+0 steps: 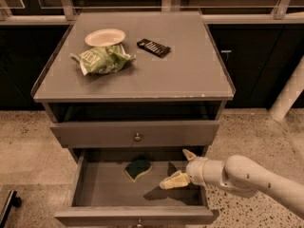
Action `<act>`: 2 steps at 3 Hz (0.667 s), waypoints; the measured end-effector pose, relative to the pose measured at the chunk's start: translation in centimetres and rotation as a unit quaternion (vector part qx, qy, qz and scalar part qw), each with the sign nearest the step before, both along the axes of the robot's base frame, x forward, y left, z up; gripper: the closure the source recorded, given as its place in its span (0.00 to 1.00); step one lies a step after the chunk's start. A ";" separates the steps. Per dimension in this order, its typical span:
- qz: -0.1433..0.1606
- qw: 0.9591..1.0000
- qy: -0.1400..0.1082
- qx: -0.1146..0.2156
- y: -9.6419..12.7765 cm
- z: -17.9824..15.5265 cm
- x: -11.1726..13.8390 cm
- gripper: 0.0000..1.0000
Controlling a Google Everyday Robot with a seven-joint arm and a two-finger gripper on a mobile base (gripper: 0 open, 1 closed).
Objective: Pick sponge from middle drawer and place on counter
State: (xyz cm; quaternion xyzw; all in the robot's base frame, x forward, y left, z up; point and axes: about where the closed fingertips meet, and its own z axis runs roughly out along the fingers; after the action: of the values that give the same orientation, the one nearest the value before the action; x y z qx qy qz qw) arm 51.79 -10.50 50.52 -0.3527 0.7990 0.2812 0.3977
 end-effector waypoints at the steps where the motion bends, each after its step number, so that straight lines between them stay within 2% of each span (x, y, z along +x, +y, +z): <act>1: 0.004 1.000 0.001 0.001 0.5 -0.1 0.1 0.00; 2: -0.018 1.000 -0.002 -0.011 0.6 -1.5 -0.1 0.00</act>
Offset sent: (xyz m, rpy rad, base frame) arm -0.0048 0.0031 -0.0472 -0.0839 -0.0176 -0.1521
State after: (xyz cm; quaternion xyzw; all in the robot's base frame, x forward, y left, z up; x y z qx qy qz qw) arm 51.73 -9.91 49.04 -0.3430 0.8075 0.2648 0.4003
